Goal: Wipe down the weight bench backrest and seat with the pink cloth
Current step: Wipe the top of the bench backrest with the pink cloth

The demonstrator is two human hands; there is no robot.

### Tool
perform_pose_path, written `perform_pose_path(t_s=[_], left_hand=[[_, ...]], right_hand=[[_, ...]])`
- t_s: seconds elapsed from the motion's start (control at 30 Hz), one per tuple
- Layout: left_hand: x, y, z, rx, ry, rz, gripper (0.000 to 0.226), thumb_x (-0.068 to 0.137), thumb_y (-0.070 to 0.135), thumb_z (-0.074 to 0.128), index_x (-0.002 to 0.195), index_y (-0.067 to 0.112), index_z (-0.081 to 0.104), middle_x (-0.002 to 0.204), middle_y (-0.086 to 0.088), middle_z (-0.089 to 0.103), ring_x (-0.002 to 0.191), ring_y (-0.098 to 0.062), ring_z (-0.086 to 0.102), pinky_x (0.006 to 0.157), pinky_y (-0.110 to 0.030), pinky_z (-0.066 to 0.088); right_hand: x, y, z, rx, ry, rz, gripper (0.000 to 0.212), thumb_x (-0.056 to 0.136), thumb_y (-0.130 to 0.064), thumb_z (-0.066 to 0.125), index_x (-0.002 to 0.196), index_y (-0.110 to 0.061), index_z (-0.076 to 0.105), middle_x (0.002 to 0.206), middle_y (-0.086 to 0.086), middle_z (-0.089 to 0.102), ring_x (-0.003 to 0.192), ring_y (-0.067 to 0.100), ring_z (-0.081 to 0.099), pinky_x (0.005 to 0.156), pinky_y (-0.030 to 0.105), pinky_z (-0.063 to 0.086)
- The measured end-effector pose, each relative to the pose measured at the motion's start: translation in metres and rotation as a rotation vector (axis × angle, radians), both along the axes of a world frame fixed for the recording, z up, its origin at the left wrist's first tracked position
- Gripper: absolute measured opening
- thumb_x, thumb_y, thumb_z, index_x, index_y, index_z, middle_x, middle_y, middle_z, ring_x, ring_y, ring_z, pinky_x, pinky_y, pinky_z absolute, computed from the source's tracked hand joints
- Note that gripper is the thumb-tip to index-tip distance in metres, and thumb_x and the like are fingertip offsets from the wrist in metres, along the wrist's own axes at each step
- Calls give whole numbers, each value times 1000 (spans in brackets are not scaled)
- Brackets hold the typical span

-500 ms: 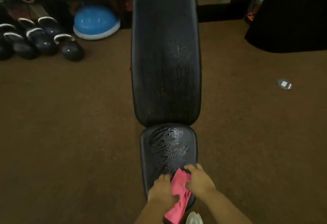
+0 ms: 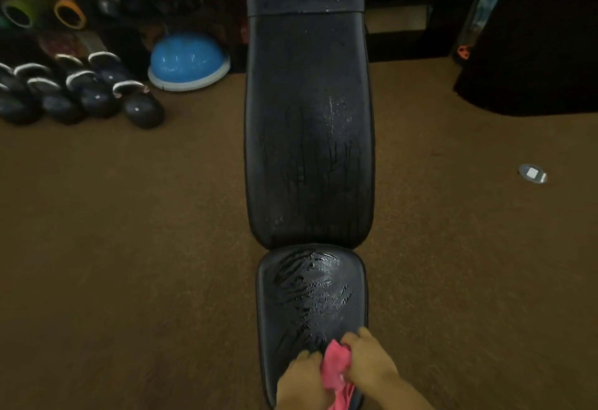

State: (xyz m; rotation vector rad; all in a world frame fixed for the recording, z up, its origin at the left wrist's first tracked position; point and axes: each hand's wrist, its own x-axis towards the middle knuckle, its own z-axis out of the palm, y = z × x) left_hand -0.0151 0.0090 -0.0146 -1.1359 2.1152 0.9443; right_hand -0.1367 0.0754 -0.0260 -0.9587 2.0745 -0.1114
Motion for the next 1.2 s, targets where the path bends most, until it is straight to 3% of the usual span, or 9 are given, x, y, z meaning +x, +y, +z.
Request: perform_pose_path(t_s=[0.23,0.37,0.43,0.53,0.63,0.77,0.97,1.1,1.2], left_hand=[[-4,-17,60,128,217,238,52,85,40,60,132,20,47,132,-3,61,125,-23,55,97,-26,42],[-11,-39,118,249,495,421,105,54,85,59,138,24,43,126,8,58,116,-9,57,85,-11,45],[-21,-51,145,277,588,518,117,43,92,60,137,24,43,126,4,60,113,-11,60,91,-21,51],[-35,-66,203,401,699,698,81,72,56,74,136,17,44,123,-7,65,109,-22,66,94,-37,54],[-47,-82,249,416,833,731,58,81,34,75,129,18,46,117,-7,65,101,-19,68,79,-27,57],[-56,-94,295,292,924,666,101,50,43,87,131,21,31,120,1,55,104,-13,64,81,-26,57],[-49,-102,337,171,979,690,74,62,25,64,125,26,26,113,1,50,95,-12,60,73,-23,53],[-36,-115,356,179,936,758,51,63,42,60,112,34,52,124,-7,56,106,-21,62,89,-36,55],[-24,-136,359,143,876,673,78,50,68,77,118,36,57,127,-5,56,111,-19,63,96,-40,53]], right_hand=[[-32,-13,72,-116,-204,-151,38,57,-32,81,67,-29,45,73,-9,52,61,-1,43,52,13,33],[-51,-34,133,-272,-313,-337,57,55,-42,84,100,-26,53,107,-3,56,94,9,54,78,21,44],[-57,-46,167,-349,-408,-478,80,57,-45,84,122,-20,44,121,0,49,105,13,51,86,25,45],[-60,-62,227,-383,-544,-615,70,77,-47,69,132,-19,35,119,4,51,100,17,55,74,27,46],[-64,-74,276,-353,-650,-574,61,76,-62,58,120,-20,51,108,4,65,95,23,63,86,40,49],[-63,-88,327,-490,-799,-480,37,82,-44,63,108,-18,65,100,5,71,95,23,66,83,36,52],[-55,-105,355,-676,-731,-503,35,76,-15,75,109,-14,62,101,9,70,92,27,67,85,46,53],[-45,-117,366,-749,-717,-544,37,73,-13,77,107,-14,62,99,7,70,91,26,67,84,45,53],[-35,-130,376,-800,-720,-560,37,71,-12,78,104,-12,62,96,9,70,89,27,68,80,44,55]])
